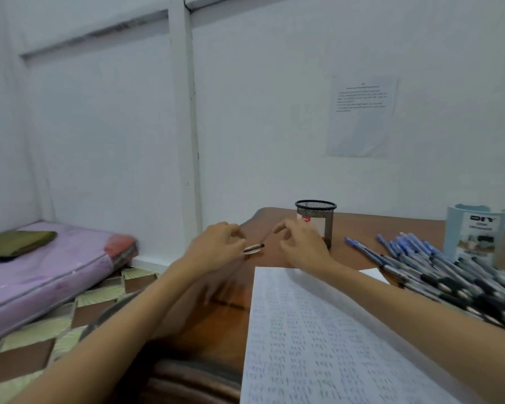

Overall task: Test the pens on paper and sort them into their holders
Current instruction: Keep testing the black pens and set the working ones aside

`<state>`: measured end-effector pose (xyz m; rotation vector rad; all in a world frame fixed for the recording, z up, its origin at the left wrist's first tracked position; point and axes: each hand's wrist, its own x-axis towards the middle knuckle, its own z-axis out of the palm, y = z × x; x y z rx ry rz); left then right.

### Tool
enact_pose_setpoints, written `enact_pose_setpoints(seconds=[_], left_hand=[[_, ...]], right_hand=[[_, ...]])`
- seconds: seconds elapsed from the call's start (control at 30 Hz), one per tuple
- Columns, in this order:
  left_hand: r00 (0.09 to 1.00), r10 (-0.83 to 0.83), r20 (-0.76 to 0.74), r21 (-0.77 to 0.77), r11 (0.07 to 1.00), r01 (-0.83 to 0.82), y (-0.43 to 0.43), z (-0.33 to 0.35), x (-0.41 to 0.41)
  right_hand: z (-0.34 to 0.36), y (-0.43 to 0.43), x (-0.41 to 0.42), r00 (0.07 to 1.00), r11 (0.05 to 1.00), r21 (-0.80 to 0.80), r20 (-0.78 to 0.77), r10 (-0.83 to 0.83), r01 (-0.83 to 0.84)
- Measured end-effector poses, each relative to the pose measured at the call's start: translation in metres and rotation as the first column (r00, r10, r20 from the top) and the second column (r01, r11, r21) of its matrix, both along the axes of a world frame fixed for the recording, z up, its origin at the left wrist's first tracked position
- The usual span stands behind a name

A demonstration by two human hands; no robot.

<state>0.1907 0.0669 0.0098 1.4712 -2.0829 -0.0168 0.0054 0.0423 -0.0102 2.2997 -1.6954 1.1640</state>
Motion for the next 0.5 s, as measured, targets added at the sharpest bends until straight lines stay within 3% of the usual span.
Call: enact_pose_setpoints(seconds=[0.17, 0.23, 0.3, 0.43, 0.5], left_hand=[[0.987, 0.123, 0.107, 0.098, 0.986, -0.134, -0.014, -0.013, 0.046], [0.984, 0.135, 0.116, 0.114, 0.982, -0.149, -0.016, -0.017, 0.056], [0.984, 0.137, 0.115, 0.119, 0.981, -0.150, -0.017, -0.018, 0.061], [0.992, 0.098, 0.085, 0.070, 0.992, -0.104, -0.017, -0.019, 0.062], [0.999, 0.037, 0.038, 0.013, 0.999, -0.037, -0.013, -0.016, 0.056]], right_hand=[[0.002, -0.018, 0.031, 0.936, 0.989, 0.144, -0.340, 0.093, -0.046], [-0.003, -0.023, 0.036, 0.910, 0.972, 0.230, -0.388, 0.143, -0.055], [-0.008, -0.026, 0.038, 0.917, 0.964, 0.261, -0.369, 0.151, -0.053], [-0.005, -0.030, 0.033, 0.944, 0.986, 0.162, -0.315, 0.100, -0.050], [0.007, -0.028, 0.023, 0.984, 0.984, 0.156, -0.141, 0.107, -0.085]])
